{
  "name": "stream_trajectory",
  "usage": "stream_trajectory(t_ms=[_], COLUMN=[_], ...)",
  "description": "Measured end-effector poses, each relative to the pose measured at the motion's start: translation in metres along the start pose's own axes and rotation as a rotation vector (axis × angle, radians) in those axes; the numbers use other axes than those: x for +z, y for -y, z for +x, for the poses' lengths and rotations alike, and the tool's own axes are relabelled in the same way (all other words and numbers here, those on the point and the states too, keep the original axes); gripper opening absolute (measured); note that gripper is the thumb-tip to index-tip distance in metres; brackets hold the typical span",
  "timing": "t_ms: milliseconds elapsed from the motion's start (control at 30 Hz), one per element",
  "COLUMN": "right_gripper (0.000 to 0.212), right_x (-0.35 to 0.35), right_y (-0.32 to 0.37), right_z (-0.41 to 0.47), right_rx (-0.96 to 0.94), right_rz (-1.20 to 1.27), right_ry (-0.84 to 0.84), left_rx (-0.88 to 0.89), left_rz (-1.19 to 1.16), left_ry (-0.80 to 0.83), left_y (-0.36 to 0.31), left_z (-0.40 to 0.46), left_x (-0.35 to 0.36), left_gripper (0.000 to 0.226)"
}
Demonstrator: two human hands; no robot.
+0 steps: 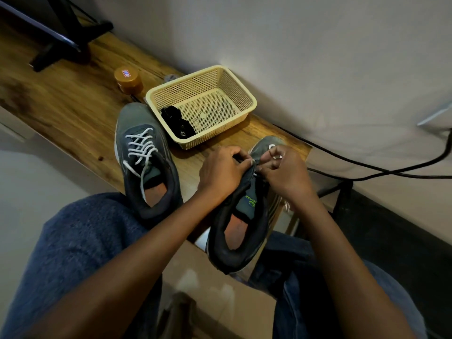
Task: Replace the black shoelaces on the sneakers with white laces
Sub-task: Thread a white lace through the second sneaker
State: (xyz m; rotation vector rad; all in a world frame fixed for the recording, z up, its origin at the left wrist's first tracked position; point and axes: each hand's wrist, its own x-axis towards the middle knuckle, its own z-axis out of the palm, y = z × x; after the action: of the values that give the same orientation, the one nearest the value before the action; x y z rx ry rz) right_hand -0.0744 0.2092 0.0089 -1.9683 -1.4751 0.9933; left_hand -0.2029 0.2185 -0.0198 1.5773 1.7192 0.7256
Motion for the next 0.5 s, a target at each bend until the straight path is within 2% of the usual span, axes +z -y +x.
stream_trajectory(t_ms=[133, 200, 333, 400, 500], right_gripper=[0.016, 0.021, 0.018, 0.019, 0.022], right_x=[-0.035, -0.051, -0.058, -0.053, -0.05], right_y=[-0.007, -0.021, -0.04, -0.041, -0.04], right_z=[0.005, 0.01, 0.014, 0.015, 0.016], right_rx=[-0.001, 0.053, 0.176, 0.18, 0.155], right_rz=[-0.064, -0.152, -0.358, -0.421, -0.472], right_ry=[-0.121, -0.134, 0.105, 0.214, 0.242], left_rx=[0.017, 0.027, 0.03, 0.04, 0.073], left_rz=[-0.005, 0.004, 0.015, -0.004, -0.023], left_ry=[0.028, 0.02, -0.022, -0.045, -0.089], left_y=[-0.003, -0.003, -0.004, -0.006, -0.007], left_z=[0.0, 0.0, 0.0, 0.0, -0.001], left_x=[0.004, 0.005, 0.005, 0.003, 0.0], left_gripper=[0.011, 0.01, 0.009, 0.007, 0.007])
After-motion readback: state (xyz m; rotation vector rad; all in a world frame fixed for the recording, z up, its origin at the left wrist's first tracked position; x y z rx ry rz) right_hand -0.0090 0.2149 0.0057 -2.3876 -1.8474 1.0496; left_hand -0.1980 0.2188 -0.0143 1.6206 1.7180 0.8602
